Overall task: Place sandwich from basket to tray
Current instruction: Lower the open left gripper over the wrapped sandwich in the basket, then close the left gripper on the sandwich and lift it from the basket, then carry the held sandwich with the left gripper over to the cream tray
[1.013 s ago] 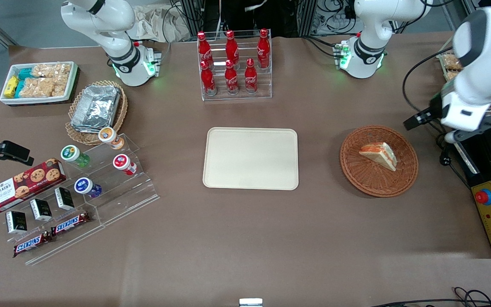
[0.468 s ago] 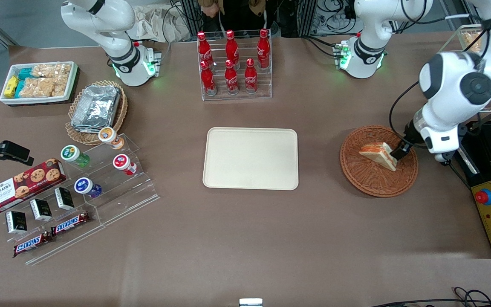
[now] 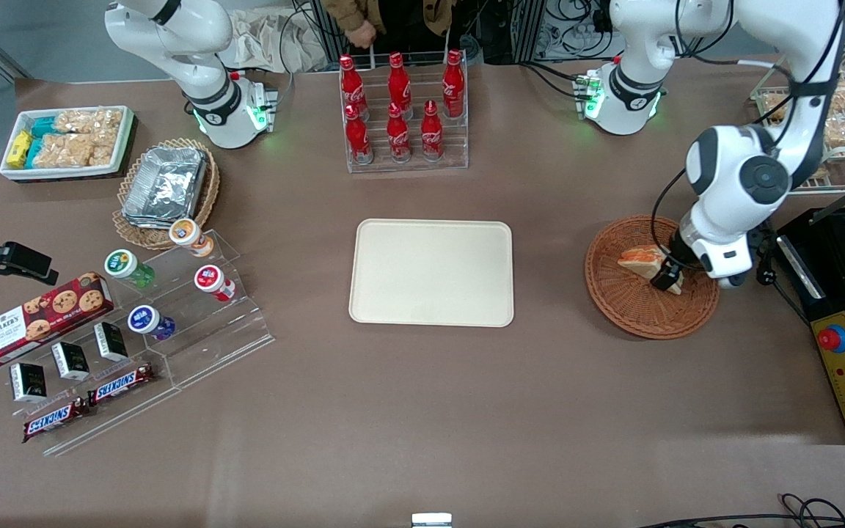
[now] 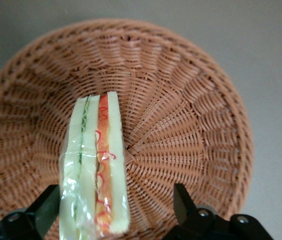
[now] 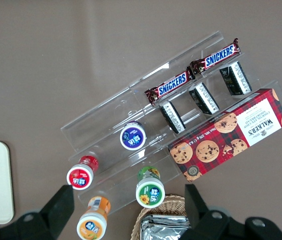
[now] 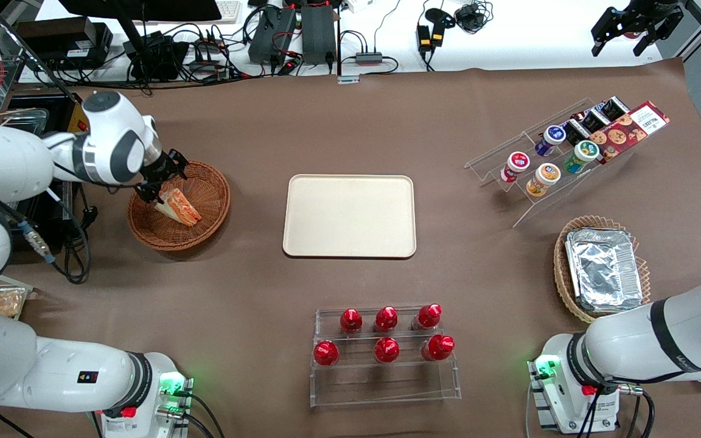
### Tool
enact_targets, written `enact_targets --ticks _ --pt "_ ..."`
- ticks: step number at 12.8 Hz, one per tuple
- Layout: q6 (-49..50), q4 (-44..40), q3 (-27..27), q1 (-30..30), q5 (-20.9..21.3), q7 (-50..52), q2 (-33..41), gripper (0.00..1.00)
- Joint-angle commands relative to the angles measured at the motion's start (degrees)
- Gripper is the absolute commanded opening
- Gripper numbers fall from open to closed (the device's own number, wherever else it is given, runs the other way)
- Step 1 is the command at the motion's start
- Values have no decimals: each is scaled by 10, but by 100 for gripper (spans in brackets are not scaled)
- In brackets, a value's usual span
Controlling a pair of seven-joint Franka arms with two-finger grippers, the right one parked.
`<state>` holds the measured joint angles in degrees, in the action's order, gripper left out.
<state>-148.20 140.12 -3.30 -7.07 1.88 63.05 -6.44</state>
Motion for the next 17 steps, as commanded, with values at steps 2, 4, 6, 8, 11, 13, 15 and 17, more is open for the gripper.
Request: enact_targets --ticks 2,4,6,8,11,13,15,17 --pt "-80 45 0 -5 -4 12 -25 99" --pt "-73 41 0 -5 -4 9 -18 61" --pt "-6 26 0 -5 11 -5 4 13" --pt "78 -4 -1 -3 25 -21 42 0" --pt "270 -144 1 -5 26 -34 53 0" --pt "424 -282 7 -4 18 -93 35 0" --pt "520 -378 7 -3 16 -154 27 0" --pt "587 -439 7 -3 17 -214 26 0"
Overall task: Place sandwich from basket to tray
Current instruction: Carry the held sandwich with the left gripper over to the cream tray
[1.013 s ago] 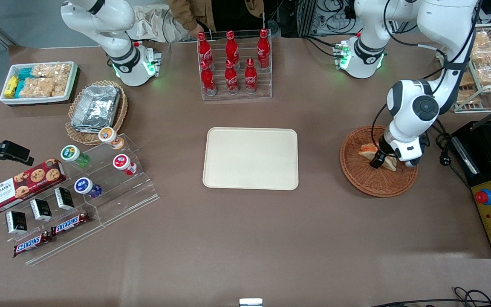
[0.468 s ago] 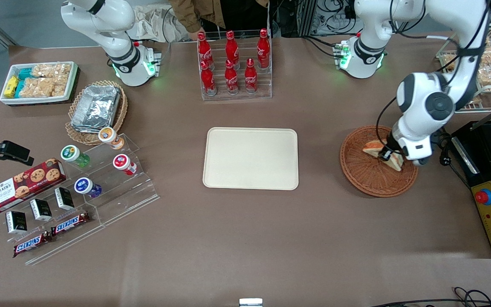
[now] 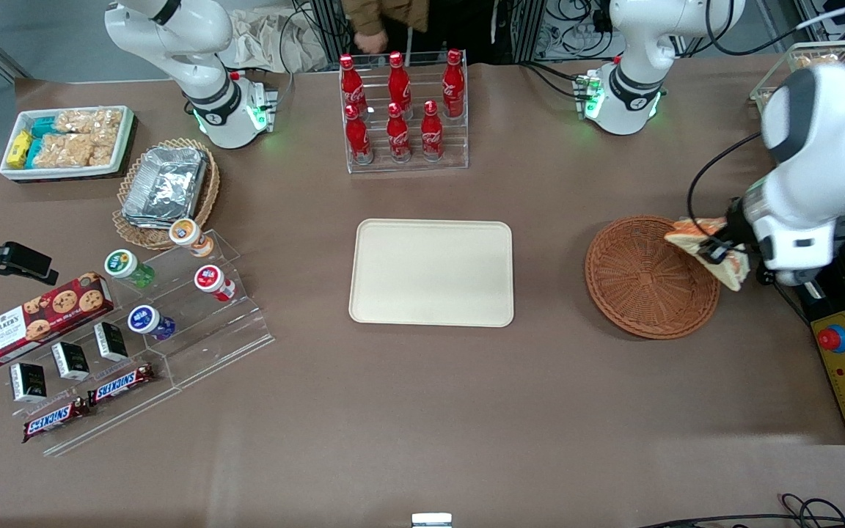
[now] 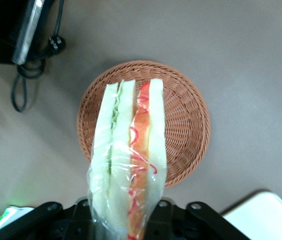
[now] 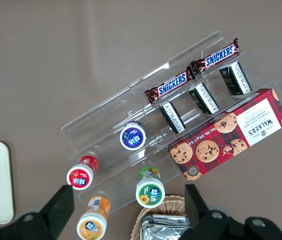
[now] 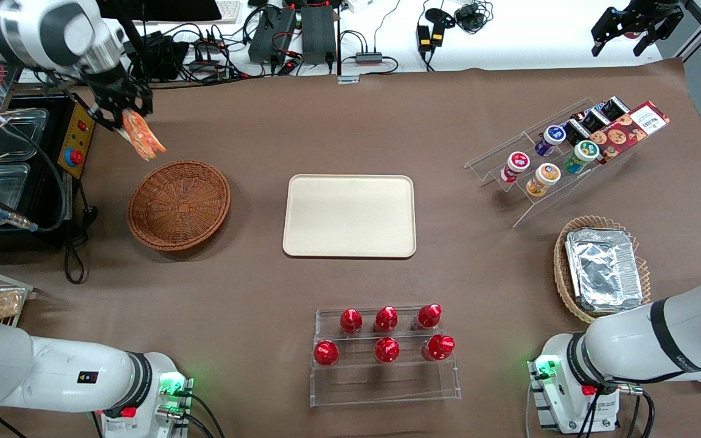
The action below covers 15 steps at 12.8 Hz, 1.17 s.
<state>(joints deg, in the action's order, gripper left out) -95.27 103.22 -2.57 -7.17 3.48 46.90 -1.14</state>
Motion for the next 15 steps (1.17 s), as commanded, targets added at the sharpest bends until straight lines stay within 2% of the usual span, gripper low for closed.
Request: enact_targets --ticks 1,3,6,10,13,15 --pt "82 -88 -1 -2 1 -79 -25 0" --pt "97 -100 2 -4 2 -104 -24 0" --pt "98 -95 61 -4 3 -137 -30 0" --pt "90 -100 175 -4 13 -153 -79 0" --pt "86 -138 251 -4 20 -154 -144 0" --pt "58 -136 305 -4 61 -145 -190 0"
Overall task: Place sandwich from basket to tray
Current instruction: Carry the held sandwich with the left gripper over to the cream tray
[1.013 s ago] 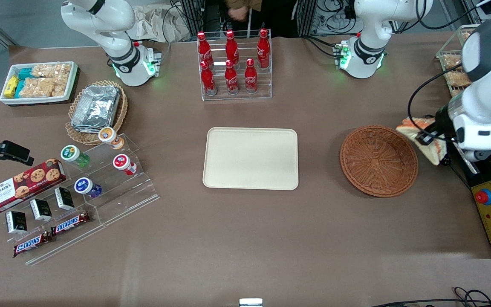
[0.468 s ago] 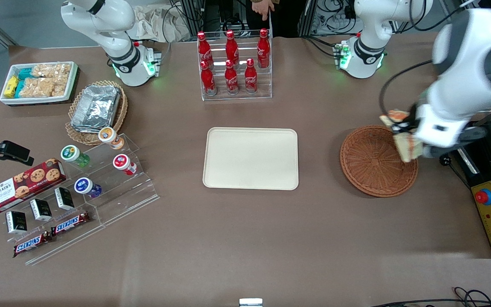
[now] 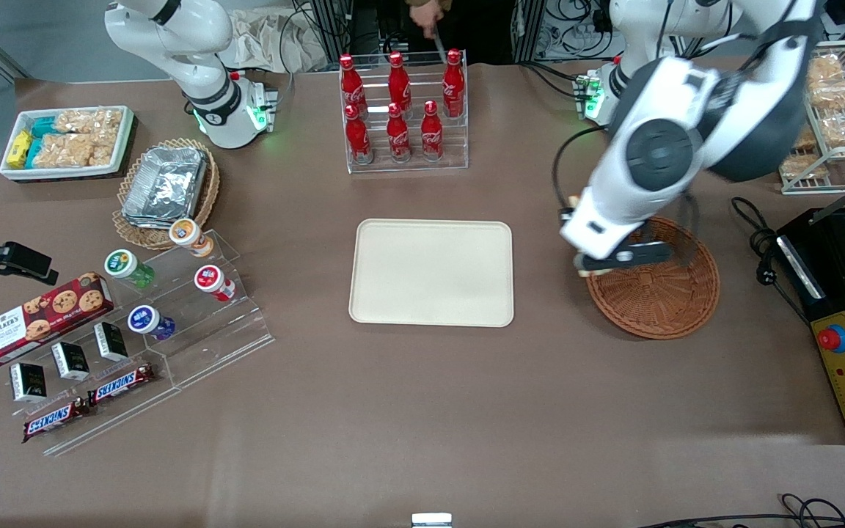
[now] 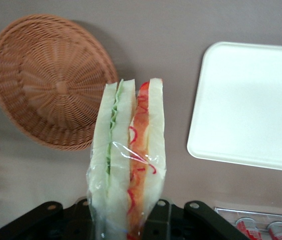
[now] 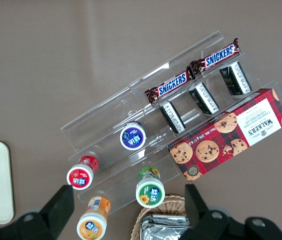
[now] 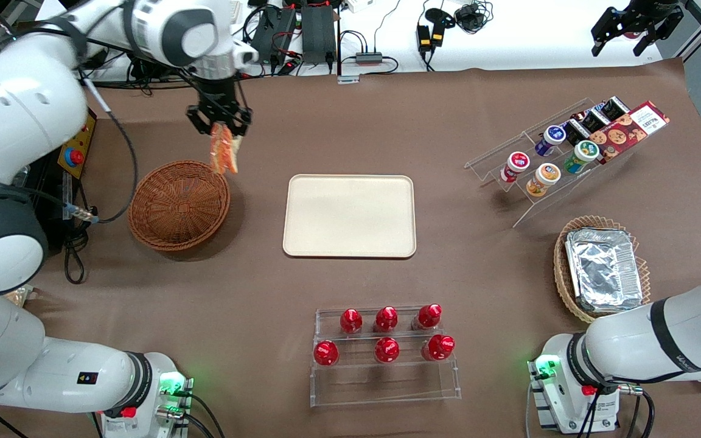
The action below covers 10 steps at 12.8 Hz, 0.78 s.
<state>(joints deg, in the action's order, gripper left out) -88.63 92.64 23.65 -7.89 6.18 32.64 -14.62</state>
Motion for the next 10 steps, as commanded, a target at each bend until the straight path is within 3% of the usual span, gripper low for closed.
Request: enact_targets --ticks 1,5,10 --pt "-24 -28 60 2 46 3 -80 0" --pt "-100 -29 89 -57 139 106 -196 0" --pt "-161 -36 87 -99 184 164 -278 0"
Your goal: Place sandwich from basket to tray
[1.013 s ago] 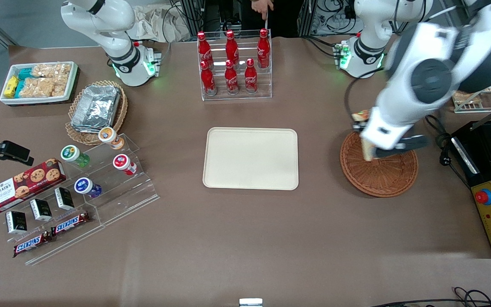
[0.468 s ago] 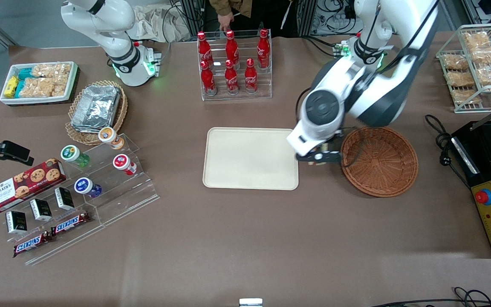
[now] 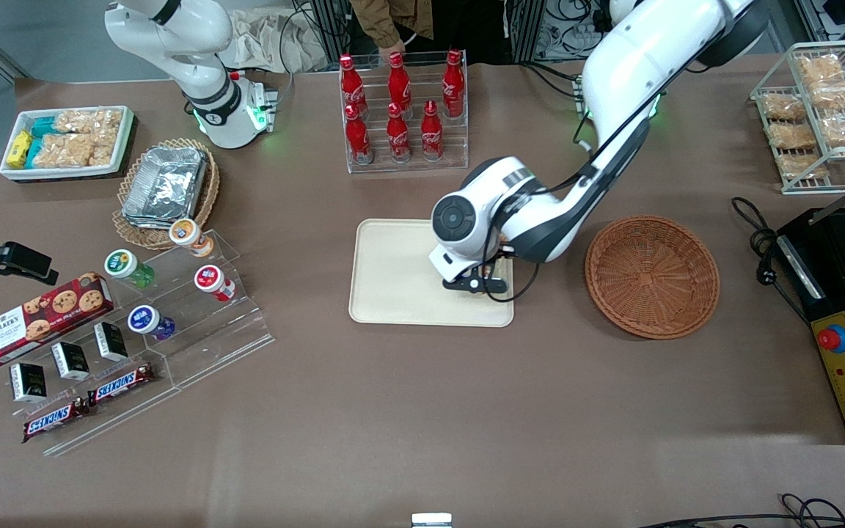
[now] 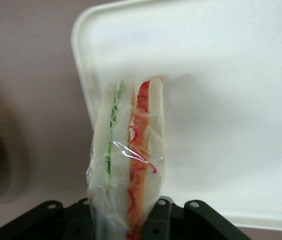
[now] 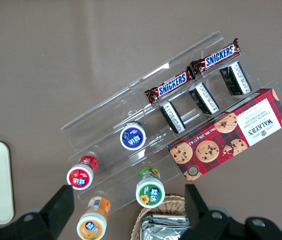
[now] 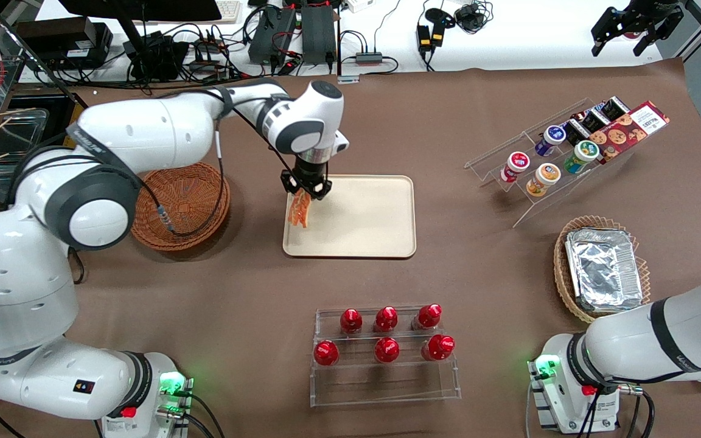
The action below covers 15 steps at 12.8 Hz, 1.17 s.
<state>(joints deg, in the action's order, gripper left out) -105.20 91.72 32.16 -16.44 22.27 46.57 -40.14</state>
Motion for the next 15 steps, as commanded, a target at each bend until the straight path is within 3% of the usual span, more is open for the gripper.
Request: enact_targets --ticks 1,3,4,5,9,12,15 --pt "2 -27 2 -14 32 34 -30 0" --pt "-16 -26 2 -13 50 43 -42 6" --pt "-16 -26 1 -11 57 43 -43 67" --pt "-15 -24 1 -9 62 46 -40 100" --pt "10 -42 3 17 52 49 15 100" --pt "86 -67 4 31 40 40 61 100" --pt "125 -64 5 115 38 -41 117 100"
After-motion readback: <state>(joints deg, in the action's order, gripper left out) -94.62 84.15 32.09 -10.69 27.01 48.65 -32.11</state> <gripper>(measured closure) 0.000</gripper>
